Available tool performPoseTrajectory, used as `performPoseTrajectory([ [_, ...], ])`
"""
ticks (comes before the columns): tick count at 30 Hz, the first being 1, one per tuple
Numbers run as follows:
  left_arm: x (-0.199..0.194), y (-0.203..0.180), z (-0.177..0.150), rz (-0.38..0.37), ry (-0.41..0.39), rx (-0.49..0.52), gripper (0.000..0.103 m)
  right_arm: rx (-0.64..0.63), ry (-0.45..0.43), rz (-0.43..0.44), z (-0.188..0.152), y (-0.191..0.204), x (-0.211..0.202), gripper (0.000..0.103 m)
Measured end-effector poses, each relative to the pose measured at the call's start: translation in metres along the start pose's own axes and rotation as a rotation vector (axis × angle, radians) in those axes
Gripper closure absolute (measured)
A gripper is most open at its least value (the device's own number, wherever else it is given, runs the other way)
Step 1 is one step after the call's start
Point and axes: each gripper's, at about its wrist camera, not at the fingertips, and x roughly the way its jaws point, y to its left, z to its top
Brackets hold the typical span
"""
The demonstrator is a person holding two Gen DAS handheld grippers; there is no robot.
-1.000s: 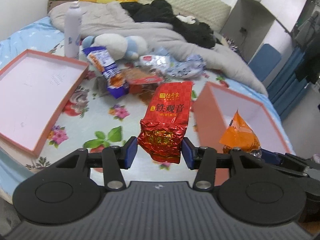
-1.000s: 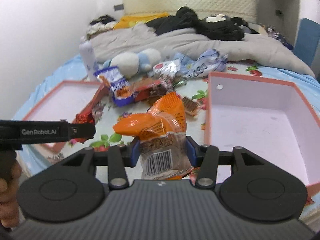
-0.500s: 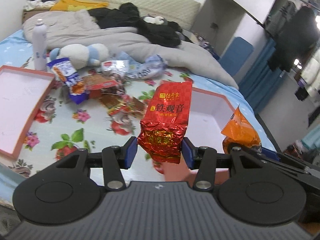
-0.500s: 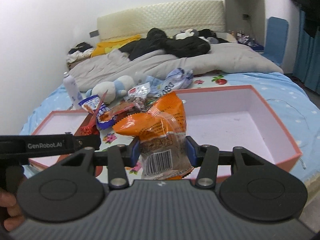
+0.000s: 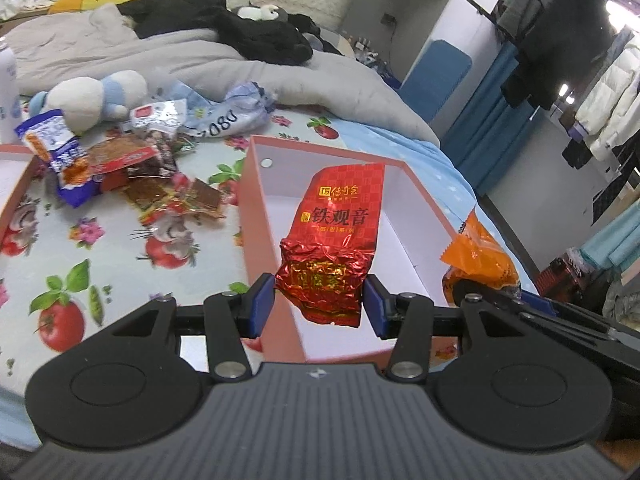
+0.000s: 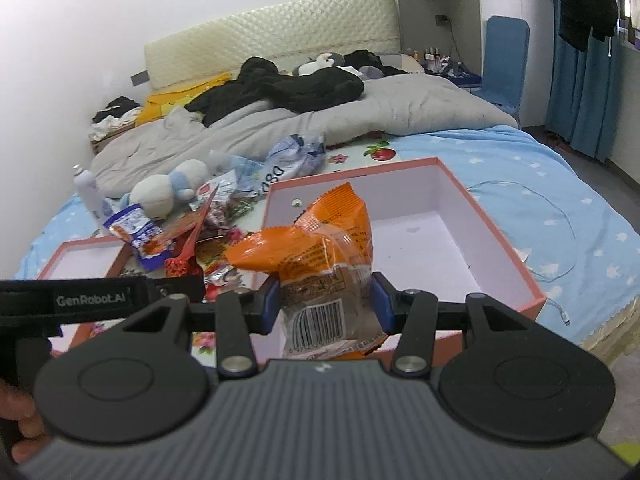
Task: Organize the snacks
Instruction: 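Drop the red packet into the deep box with the left tool while the right tool drops the orange snack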
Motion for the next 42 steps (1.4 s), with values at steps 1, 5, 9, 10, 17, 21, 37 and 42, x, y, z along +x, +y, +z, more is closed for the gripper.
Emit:
performPoseTrajectory([
  [1, 0.008, -0.001, 0.004, -0.001, 0.006, 0.002, 0.049, 0.002, 0.004, -0.001, 0.003, -0.003, 0.006, 0.053],
  [5, 0.041, -0.003, 0.019, -0.008, 0.033, 0.002, 0.049, 0.015, 0.029, -0.004, 0.009, -0.018, 0.028, 0.053],
  [9, 0.080, -0.006, 0.034, -0.002, 0.076, 0.005, 0.049, 0.050, 0.076, -0.010, 0.014, -0.036, 0.063, 0.053],
  [10, 0.089, -0.007, 0.037, 0.002, 0.087, 0.012, 0.049, 0.050, 0.085, -0.015, 0.016, -0.039, 0.072, 0.053],
  [17, 0.147, -0.007, 0.054, 0.014, 0.150, 0.007, 0.049, 0.048, 0.145, -0.019, 0.020, -0.062, 0.120, 0.053],
  [21, 0.165, -0.012, 0.055, 0.006, 0.182, 0.027, 0.049, 0.064, 0.185, -0.020, 0.015, -0.071, 0.139, 0.052],
  [37, 0.115, -0.012, 0.052, 0.013, 0.104, 0.074, 0.030, 0.119, 0.155, -0.018, 0.011, -0.068, 0.106, 0.032],
  [42, 0.076, -0.016, 0.042, 0.012, 0.060, 0.093, 0.030, 0.124, 0.105, -0.001, 0.008, -0.056, 0.073, 0.032],
])
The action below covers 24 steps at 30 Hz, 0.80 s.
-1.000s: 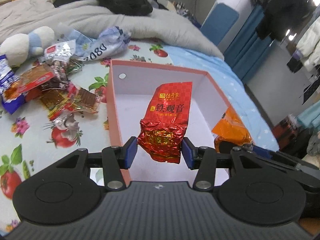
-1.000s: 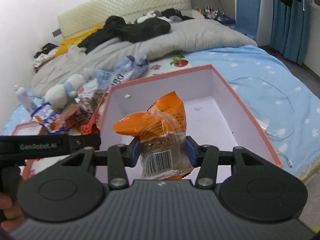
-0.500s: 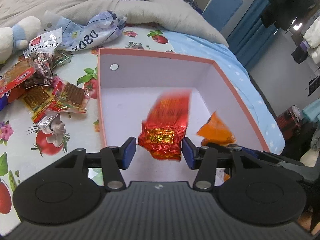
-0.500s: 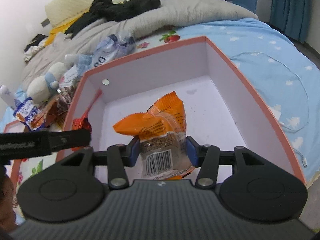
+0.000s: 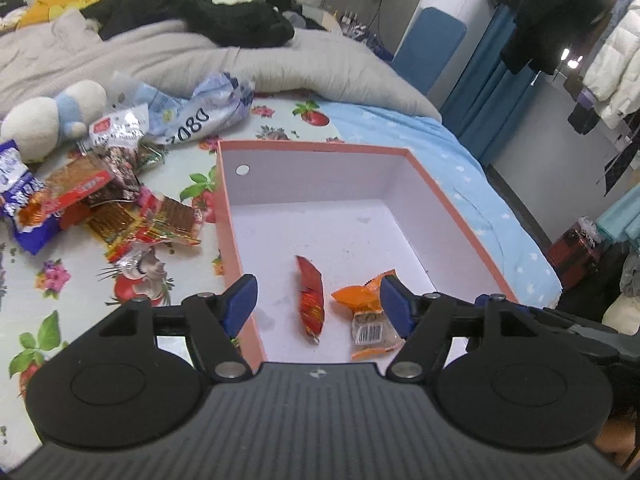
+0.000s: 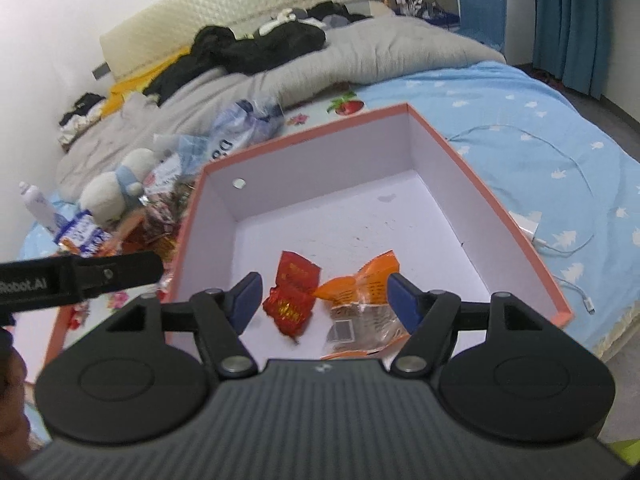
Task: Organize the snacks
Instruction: 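Drop the red packet into the deep box with the left tool while the right tool drops the orange snack, then withdraw both tools from the deep box back toward the snack pile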
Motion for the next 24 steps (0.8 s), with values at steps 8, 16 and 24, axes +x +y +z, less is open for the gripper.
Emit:
performPoseTrajectory([
  [8, -0.053, -0.001, -0.027, -0.004, -0.057, 0.013, 0.030, -0.011, -0.067, 0.028, -0.018, 0.022, -0.046, 0.032],
  [16, -0.094, 0.006, -0.048, 0.002, -0.103, 0.022, 0.030, -0.042, -0.106, 0.043, -0.036, 0.044, -0.073, 0.032],
  [24, -0.130, 0.023, -0.064, 0.032, -0.145, -0.003, 0.030, -0.084, -0.138, 0.083, -0.050, 0.062, -0.088, 0.032],
])
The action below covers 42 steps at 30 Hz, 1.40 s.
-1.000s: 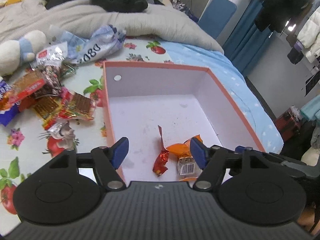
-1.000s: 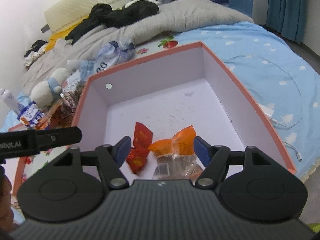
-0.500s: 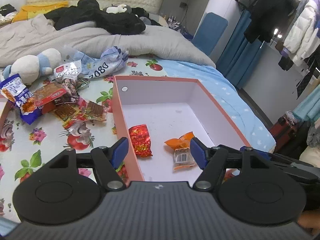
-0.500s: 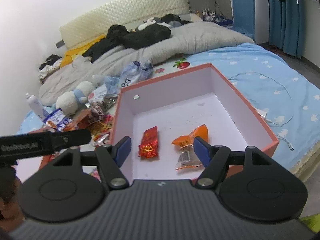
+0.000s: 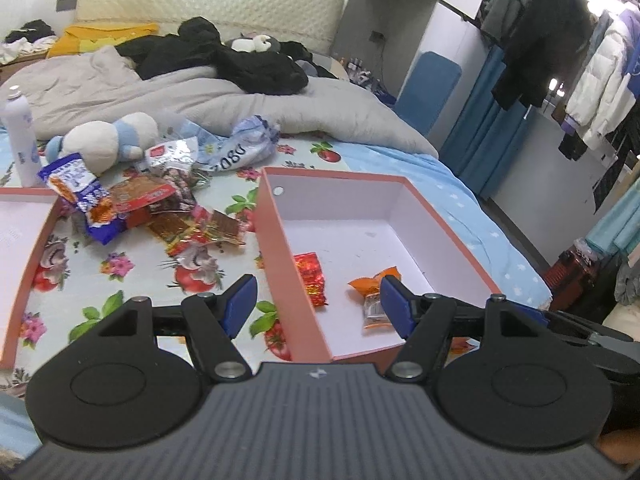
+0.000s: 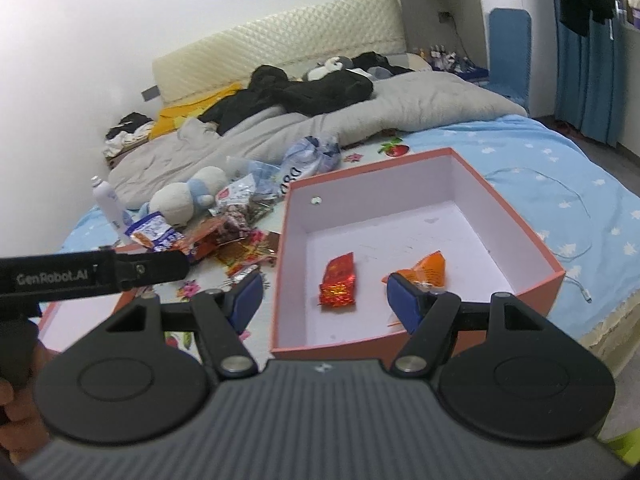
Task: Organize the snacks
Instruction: 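Withdraw both tools from the deep box back toward the snack pile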
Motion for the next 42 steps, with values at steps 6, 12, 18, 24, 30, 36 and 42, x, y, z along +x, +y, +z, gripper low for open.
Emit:
performPoseTrajectory([
  [6, -0.016, 0.014, -0.008, 0.045, -0.008, -0.021, 0.030, -0.024, 0.015, 0.049, -0.010, 0.017, 0.005, 0.032],
  [12, -0.029, 0.031, -0.016, 0.085, -0.021, -0.038, 0.030, -0.052, 0.013, 0.086, -0.019, 0.035, 0.010, 0.032],
  [18, -0.049, 0.055, -0.031, 0.121, -0.042, -0.058, 0.029, -0.084, 0.009, 0.131, -0.034, 0.061, 0.012, 0.032],
  [24, -0.060, 0.084, -0.047, 0.162, -0.023, -0.081, 0.029, -0.105, 0.031, 0.165, -0.050, 0.081, 0.017, 0.032],
  [30, -0.062, 0.106, -0.056, 0.191, -0.018, -0.105, 0.029, -0.145, 0.030, 0.190, -0.058, 0.099, 0.020, 0.032],
  [36, -0.044, 0.127, -0.055, 0.206, -0.012, -0.155, 0.029, -0.188, 0.035, 0.202, -0.056, 0.114, 0.040, 0.032],
  [42, -0.013, 0.153, -0.048, 0.232, -0.008, -0.174, 0.029, -0.224, 0.065, 0.217, -0.051, 0.130, 0.079, 0.033],
])
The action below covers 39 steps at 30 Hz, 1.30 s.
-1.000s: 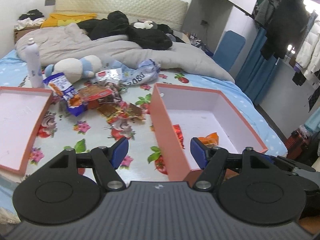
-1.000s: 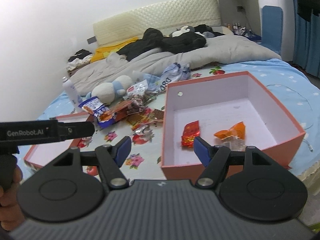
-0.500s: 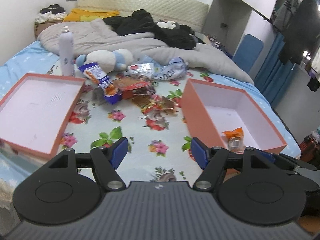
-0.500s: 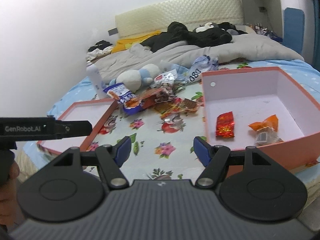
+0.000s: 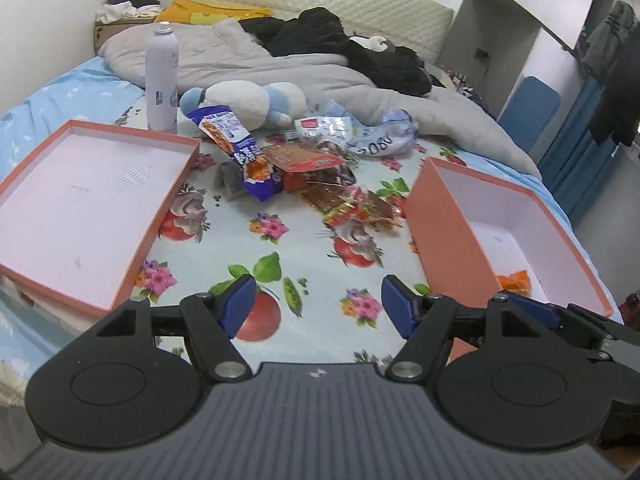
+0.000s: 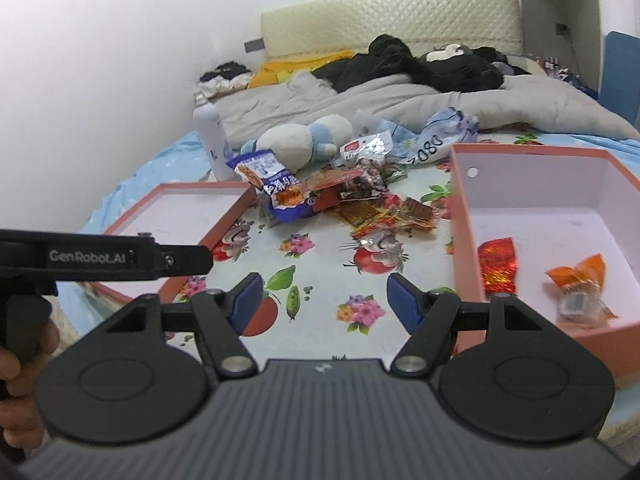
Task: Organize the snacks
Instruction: 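Withdraw both tools from the deep box back toward the snack pile, then grasp the blue-white chip bag with the left tool while the right tool grasps a small wrapper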
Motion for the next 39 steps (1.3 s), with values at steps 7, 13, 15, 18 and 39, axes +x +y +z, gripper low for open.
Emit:
performPoseTrajectory([
  [7, 0.047, 0.025, 0.018, 0.005, -0.016, -0.032, 0.029, -0.034, 0.031, -0.021, 0.010, 0.000, 0.053, 0.033],
  [13, 0.097, 0.050, 0.037, 0.003, -0.004, -0.083, 0.029, -0.012, 0.044, -0.068, 0.021, -0.010, 0.101, 0.034],
  [15, 0.116, 0.057, 0.044, -0.002, 0.001, -0.091, 0.030, 0.017, 0.053, -0.077, 0.024, -0.015, 0.118, 0.035],
  [18, 0.142, 0.066, 0.053, -0.005, 0.016, -0.115, 0.030, 0.075, 0.055, -0.086, 0.028, -0.024, 0.140, 0.038],
  [39, 0.274, 0.106, 0.081, -0.016, 0.071, -0.310, 0.058, 0.498, 0.056, -0.250, 0.031, -0.075, 0.240, 0.050],
])
